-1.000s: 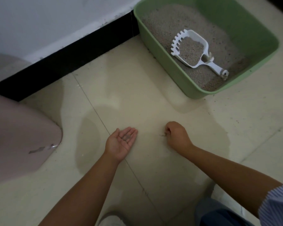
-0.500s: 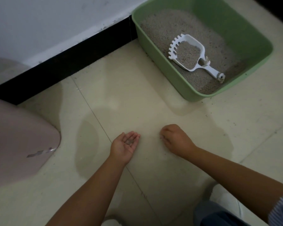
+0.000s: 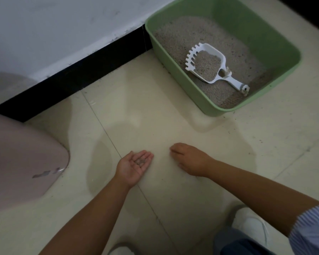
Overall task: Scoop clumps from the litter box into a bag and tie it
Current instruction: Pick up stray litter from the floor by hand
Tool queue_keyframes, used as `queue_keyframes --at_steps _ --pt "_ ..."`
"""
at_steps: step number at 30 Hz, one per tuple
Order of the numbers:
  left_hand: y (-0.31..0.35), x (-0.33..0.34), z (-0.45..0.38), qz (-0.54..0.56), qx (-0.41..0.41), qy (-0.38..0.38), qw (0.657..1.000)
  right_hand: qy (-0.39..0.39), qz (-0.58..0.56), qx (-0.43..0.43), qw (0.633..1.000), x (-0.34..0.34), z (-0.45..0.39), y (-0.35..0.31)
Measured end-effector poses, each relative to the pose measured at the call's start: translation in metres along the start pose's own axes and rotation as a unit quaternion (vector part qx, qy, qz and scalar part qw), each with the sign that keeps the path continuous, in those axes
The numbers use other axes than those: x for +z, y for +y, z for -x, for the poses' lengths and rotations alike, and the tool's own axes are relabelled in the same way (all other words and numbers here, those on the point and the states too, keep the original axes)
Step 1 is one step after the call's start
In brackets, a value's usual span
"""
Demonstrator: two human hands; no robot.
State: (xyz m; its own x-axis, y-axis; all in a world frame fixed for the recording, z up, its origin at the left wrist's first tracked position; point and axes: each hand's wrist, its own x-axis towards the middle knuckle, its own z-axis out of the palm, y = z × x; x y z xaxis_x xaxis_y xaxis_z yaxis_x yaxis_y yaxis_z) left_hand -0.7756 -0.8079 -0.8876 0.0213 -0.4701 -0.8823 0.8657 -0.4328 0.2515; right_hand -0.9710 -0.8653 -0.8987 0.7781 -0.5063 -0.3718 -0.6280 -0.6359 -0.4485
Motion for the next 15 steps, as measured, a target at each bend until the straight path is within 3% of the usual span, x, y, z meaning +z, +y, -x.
queue_keyframes --at_steps 3,15 --pt "0.0 0.0 0.001 -0.012 -0.003 -0.001 1.0 0.065 -0.009 0.038 0.997 0.002 0.001 -0.002" --pt "-0.001 0.004 0.003 -0.048 -0.009 0.008 0.999 0.009 0.03 0.029 0.999 0.01 0.013 0.004"
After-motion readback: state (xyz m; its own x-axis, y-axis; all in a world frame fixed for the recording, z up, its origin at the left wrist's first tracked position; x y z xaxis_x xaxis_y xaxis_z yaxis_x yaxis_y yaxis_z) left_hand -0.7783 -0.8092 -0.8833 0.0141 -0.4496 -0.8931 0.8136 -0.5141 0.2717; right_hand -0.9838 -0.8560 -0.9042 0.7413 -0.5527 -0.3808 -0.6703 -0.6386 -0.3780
